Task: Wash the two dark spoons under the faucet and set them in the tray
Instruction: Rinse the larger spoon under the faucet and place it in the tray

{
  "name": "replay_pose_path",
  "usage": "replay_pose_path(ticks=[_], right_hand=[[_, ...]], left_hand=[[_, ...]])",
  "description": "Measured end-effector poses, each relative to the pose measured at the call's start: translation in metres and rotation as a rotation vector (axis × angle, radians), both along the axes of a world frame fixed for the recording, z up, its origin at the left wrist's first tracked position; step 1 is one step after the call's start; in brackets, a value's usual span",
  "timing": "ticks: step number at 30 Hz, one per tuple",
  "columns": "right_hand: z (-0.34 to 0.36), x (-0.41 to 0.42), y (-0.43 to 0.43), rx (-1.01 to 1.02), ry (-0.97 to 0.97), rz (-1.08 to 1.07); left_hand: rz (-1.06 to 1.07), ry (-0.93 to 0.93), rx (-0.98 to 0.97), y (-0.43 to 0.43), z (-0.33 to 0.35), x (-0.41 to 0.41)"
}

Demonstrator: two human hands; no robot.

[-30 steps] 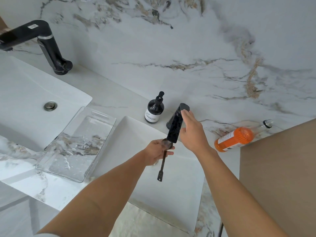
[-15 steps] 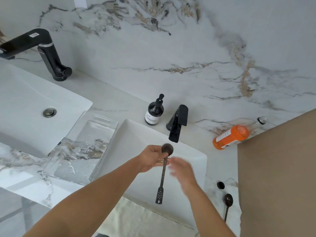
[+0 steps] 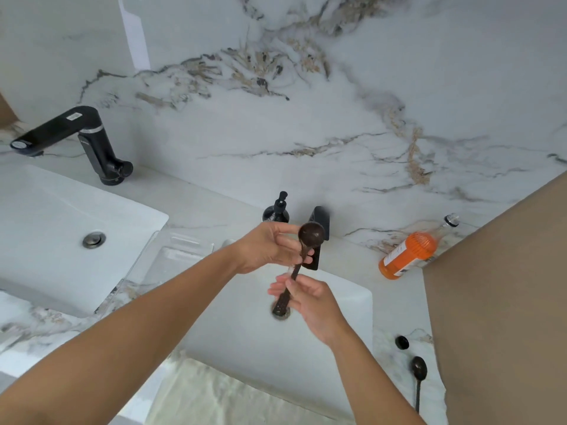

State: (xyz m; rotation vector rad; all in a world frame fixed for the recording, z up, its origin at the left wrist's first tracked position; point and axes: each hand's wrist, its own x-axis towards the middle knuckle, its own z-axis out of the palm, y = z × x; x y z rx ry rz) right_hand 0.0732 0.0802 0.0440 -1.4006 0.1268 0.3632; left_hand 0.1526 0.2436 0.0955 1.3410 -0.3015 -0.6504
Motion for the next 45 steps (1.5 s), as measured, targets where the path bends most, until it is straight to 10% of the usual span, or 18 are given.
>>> replay_pose_path(ticks=[18, 37, 45], right_hand=[[0.053, 0.038, 0.013, -0.208, -0.201, -0.010], [-0.013, 0.011, 0.092, -0.253, 0.193, 0.176], [-0.037, 0.031, 0.119, -0.704, 0.068, 0.054]], left_hand=[[0.416, -0.309, 0.014, 0.000, 0.025, -0.016], [0.643, 0.195, -0.017, 0.070, -0.062, -0.025], [0.394, -0.180, 0.105, 0.104, -0.067, -0.049]])
